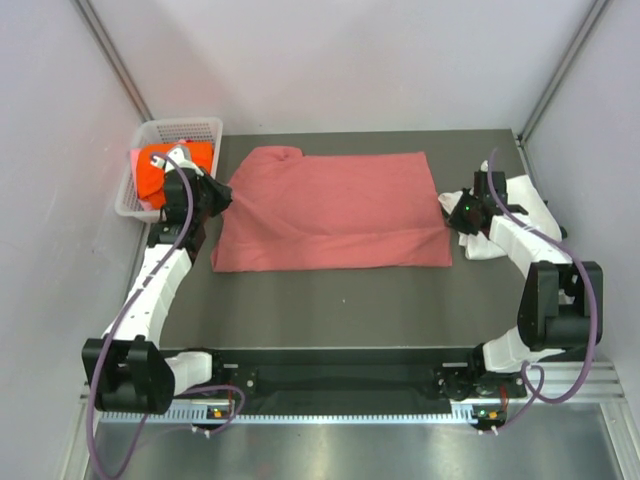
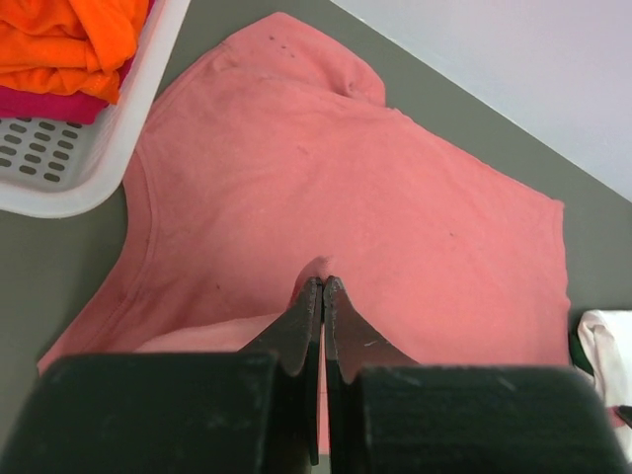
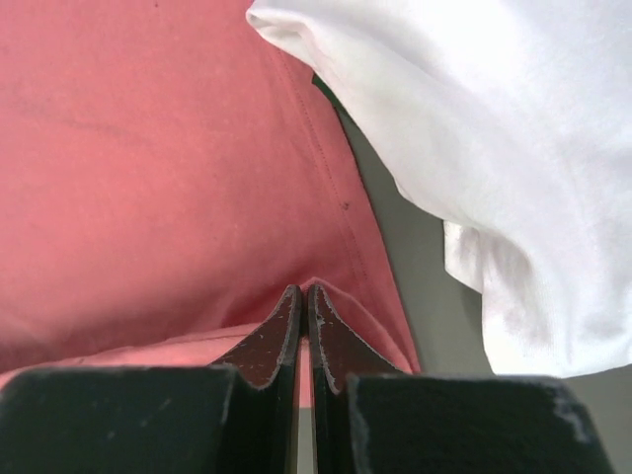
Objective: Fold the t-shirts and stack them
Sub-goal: Fold the tshirt
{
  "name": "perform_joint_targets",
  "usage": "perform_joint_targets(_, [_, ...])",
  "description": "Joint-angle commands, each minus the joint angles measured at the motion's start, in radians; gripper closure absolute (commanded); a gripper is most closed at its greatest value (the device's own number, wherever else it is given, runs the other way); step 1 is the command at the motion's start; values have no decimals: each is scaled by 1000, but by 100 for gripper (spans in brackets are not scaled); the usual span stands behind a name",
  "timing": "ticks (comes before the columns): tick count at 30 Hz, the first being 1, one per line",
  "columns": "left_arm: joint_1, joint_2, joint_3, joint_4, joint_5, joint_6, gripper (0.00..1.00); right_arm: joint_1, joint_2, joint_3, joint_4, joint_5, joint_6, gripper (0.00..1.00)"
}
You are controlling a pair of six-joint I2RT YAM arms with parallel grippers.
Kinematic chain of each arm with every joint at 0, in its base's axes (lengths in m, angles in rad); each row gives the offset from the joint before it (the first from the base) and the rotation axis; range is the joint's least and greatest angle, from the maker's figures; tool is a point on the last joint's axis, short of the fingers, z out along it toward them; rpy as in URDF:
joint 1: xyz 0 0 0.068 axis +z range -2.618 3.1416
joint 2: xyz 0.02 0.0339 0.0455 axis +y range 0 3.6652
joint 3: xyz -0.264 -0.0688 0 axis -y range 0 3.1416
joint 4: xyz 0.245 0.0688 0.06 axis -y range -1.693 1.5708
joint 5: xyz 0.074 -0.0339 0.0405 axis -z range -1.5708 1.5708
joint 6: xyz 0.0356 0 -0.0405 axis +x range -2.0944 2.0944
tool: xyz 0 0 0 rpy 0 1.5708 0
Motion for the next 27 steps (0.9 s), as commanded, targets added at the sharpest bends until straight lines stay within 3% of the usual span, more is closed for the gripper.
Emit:
perform_joint_targets(1, [6,7,53,103,-50,1,100,5,17,60,28,44,-7,100])
perform_joint_targets(27, [9,206,59,316,-75,7,100,19,137,151,45,68,2,100])
